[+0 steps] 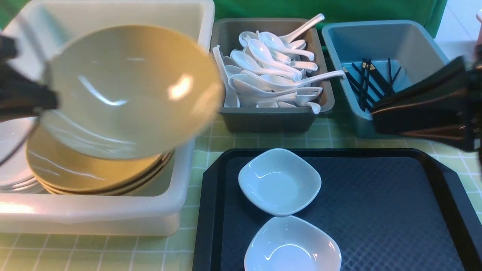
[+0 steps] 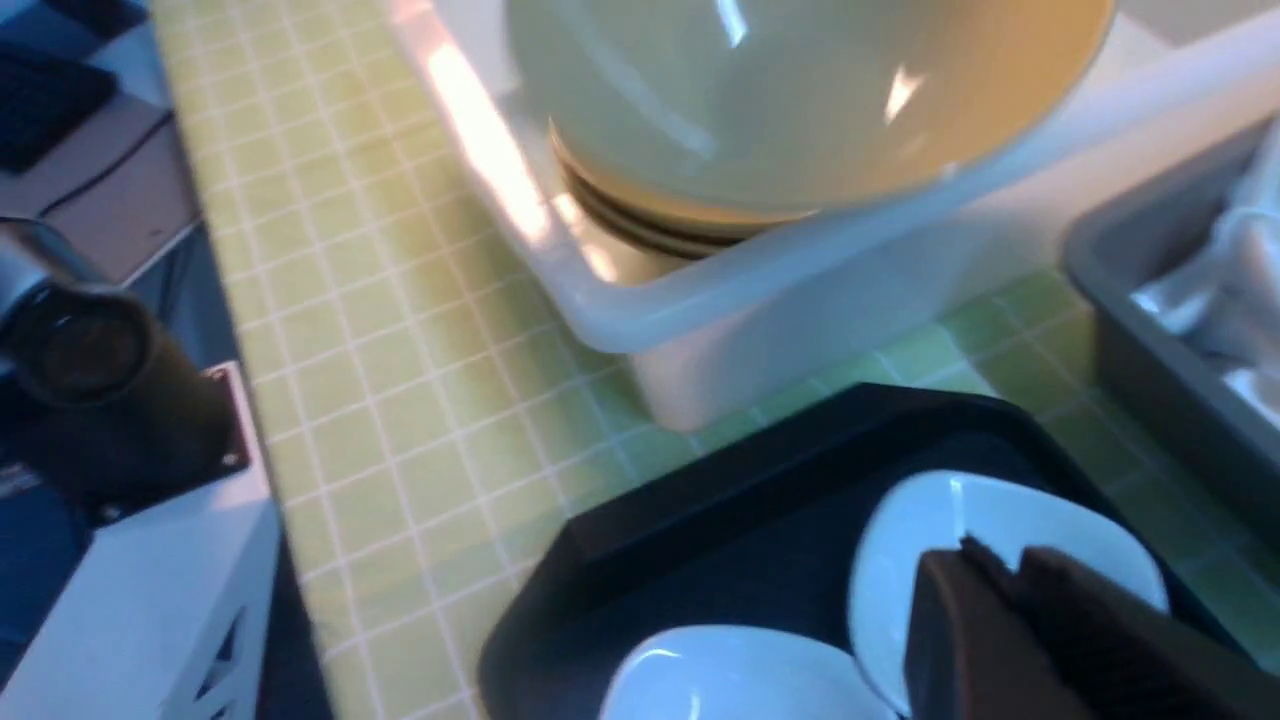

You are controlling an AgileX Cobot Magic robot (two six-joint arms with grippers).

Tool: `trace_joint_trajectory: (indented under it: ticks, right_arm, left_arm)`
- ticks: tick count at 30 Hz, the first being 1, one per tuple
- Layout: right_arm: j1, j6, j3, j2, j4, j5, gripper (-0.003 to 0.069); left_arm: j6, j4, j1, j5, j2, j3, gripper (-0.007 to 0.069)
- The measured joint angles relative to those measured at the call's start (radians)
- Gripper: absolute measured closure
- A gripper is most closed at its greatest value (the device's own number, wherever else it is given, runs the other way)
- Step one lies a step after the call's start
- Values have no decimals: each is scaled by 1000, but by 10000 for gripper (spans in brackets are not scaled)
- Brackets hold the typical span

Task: On green table put chopsticks spoon bowls plates into blue grey white boxes.
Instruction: 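Place the tan bowl onto the bowl stack in the left bin with the left gripper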

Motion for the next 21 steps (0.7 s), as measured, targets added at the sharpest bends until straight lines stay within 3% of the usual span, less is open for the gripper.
trace_joint_trajectory:
  ticks: [4, 10, 18, 21]
  right_arm:
    - [59, -3, 0, 22, 2, -3, 580]
    - [74, -7, 0, 29, 2, -13, 574]
    - [74, -7, 0, 31, 2, -18, 562]
    - [74, -7, 0, 31, 2, -18, 559]
  left_arm:
    - [8, -28, 71, -13, 65, 0, 607]
    - [0, -11, 75, -15, 176, 0, 607]
    - [-120, 131, 35, -48, 198, 0, 603]
    - [-207, 220, -1, -71, 198, 0, 563]
